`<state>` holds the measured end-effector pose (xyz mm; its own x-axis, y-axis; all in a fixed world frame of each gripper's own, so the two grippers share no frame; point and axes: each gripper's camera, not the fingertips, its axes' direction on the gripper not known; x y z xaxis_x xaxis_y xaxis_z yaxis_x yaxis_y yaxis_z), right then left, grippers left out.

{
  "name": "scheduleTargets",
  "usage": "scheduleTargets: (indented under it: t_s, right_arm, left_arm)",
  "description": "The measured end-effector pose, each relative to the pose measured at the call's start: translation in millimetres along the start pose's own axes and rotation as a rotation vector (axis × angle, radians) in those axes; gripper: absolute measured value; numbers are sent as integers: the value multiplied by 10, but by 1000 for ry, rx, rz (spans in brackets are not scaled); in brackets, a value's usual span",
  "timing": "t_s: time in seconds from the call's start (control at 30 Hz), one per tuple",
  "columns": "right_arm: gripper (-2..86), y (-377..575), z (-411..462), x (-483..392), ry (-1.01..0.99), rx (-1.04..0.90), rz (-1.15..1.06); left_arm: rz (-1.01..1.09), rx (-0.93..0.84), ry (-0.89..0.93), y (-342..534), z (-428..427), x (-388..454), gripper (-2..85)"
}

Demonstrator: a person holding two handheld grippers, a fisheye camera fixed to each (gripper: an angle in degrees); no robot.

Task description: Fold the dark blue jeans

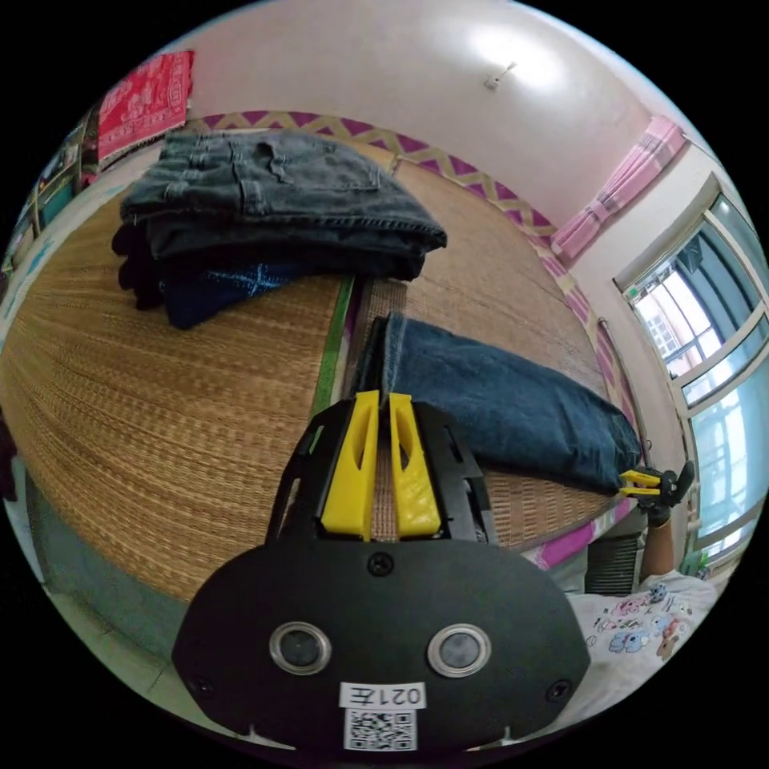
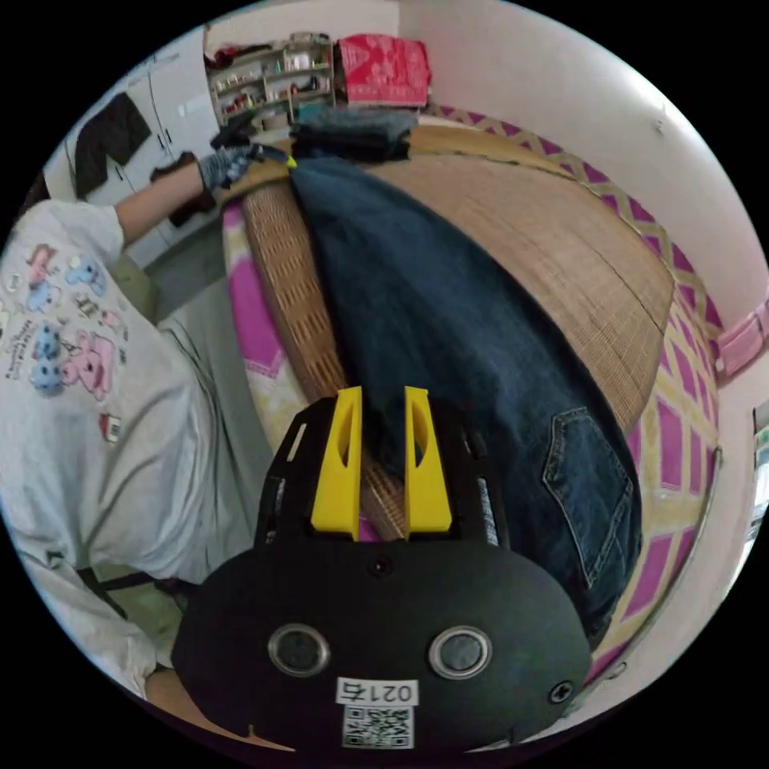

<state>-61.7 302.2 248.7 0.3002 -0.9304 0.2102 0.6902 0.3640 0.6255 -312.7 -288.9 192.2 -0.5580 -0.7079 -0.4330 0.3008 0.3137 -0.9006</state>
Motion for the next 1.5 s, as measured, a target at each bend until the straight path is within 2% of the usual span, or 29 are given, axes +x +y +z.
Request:
scheduleTargets:
  t_s: [0.07, 0.17, 0.33, 0.43, 0.53, 0.6, 0.67, 0.77, 0.83, 0.97, 1.13, 1.23, 1.3, 1.4, 1.5]
  right_arm:
    - [27, 12, 78, -72, 53, -8, 9]
    - [14, 60, -81, -195, 97, 21, 25]
    - [13, 151, 144, -304, 72, 18, 42]
    - [28, 221, 68, -331, 82, 38, 83]
    - [43, 427, -79, -315, 38, 122, 151]
    - [35, 662, -214, -247, -18, 226, 241]
    - [27, 835, -292, -194, -72, 296, 294]
    - [16, 1080, -377, -114, -143, 400, 358]
    - [11, 1199, -402, -71, -175, 443, 382]
    - [6, 1413, -424, -36, -209, 484, 397]
    - [4, 1676, -419, -5, -240, 505, 410]
    - [2, 1879, -417, 69, -256, 521, 441]
    - [-1, 2064, -465, 125, -254, 541, 461]
    - [-4, 2304, -549, 205, -241, 569, 481]
    - [-5, 2537, -614, 289, -225, 608, 503]
  left_arm:
    - [-21, -18, 24, -2, 152, -106, -9]
    - [-15, 23, 51, 3, 119, -102, -9]
    - [-47, -16, 45, 37, 406, -213, -7]
    - [-73, 47, 65, 99, 368, -265, -7]
    - [-106, 152, -2, 245, 187, -288, -6]
    - [-117, 167, 124, 337, 138, -296, -1]
    - [-139, 120, 253, 429, 229, -200, 36]
    - [-239, 51, 248, 495, 461, -86, 114]
    - [-300, 36, 250, 507, 600, -64, 129]
    - [-424, 97, 297, 532, 788, -72, 108]
    - [-454, 173, 354, 653, 993, 54, 51]
    - [-430, 248, 438, 772, 960, 236, 6]
    - [-366, 284, 409, 754, 781, 553, -2]
    - [-180, 354, 358, 664, 380, 1411, -5]
    - [58, 382, 340, 647, 136, 2623, -6]
